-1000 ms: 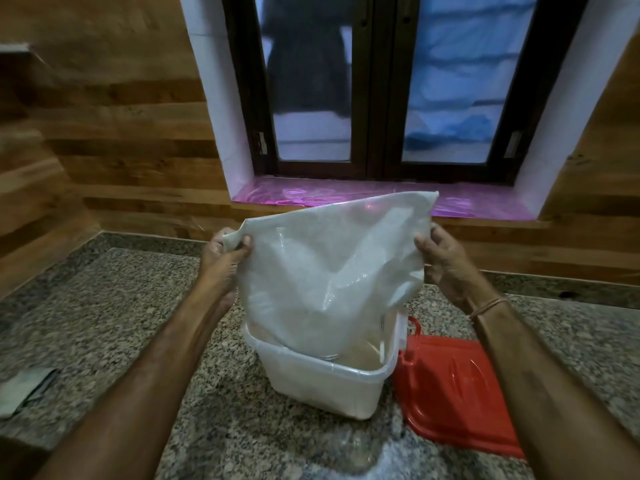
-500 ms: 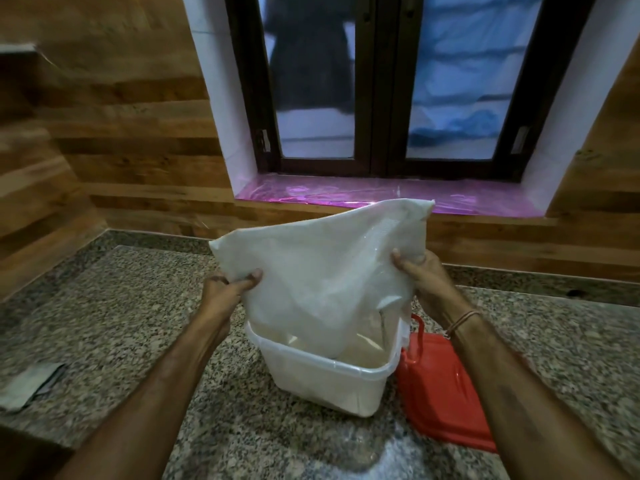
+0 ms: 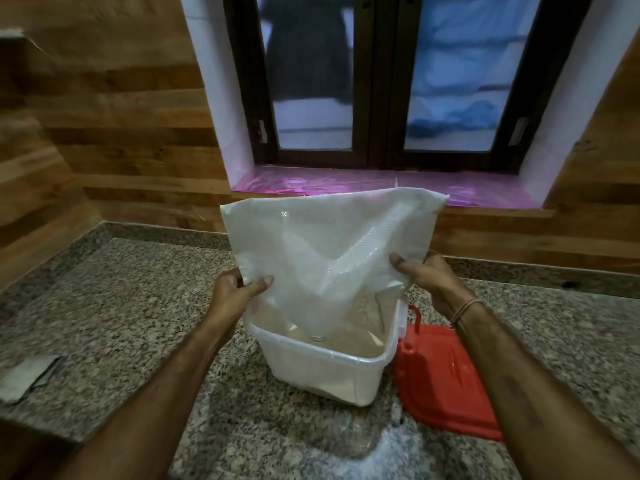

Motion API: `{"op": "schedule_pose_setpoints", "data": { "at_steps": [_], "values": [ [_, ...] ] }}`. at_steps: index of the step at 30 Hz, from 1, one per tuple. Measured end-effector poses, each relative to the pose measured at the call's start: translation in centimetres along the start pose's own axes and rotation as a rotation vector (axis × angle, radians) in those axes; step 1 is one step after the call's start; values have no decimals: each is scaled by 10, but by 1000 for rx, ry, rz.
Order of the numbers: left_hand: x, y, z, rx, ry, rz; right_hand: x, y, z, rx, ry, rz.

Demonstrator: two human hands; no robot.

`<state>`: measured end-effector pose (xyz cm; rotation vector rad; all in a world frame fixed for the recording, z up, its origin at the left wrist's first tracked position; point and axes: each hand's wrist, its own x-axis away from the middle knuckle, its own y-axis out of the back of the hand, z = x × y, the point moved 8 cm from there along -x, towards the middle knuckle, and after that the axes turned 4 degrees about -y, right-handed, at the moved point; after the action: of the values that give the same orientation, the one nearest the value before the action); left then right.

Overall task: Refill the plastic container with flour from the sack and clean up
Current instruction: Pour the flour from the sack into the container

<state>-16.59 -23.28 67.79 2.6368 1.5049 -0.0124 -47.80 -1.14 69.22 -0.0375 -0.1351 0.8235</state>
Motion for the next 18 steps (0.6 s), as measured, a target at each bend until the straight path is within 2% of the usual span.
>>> {"op": "schedule_pose_setpoints", "data": {
  "at_steps": [4, 8, 10, 12, 14, 16, 18],
  "values": [
    [-6, -6, -17, -25, -58, -85, 5, -3, 2, 172, -10, 224],
    [-9, -6, -36, -115, -160, -136, 0, 9, 10, 211, 81, 34],
    [-9, -7, -35, -138, -174, -161, -2, 9, 14, 120, 95, -23],
    [-7, -6, -31, -93, -153, -197, 1, -7, 12, 20, 51, 106],
    [-6, -9, -29, -63, -131, -213, 8, -27, 3, 162, 45, 261],
    [-5, -14, -30, -60, -126, -188, 9, -28, -4, 259, 87, 246],
    [-5, -19, -28, -37, -97, -120, 6, -16, -2, 183, 124, 131]
  ]
}}
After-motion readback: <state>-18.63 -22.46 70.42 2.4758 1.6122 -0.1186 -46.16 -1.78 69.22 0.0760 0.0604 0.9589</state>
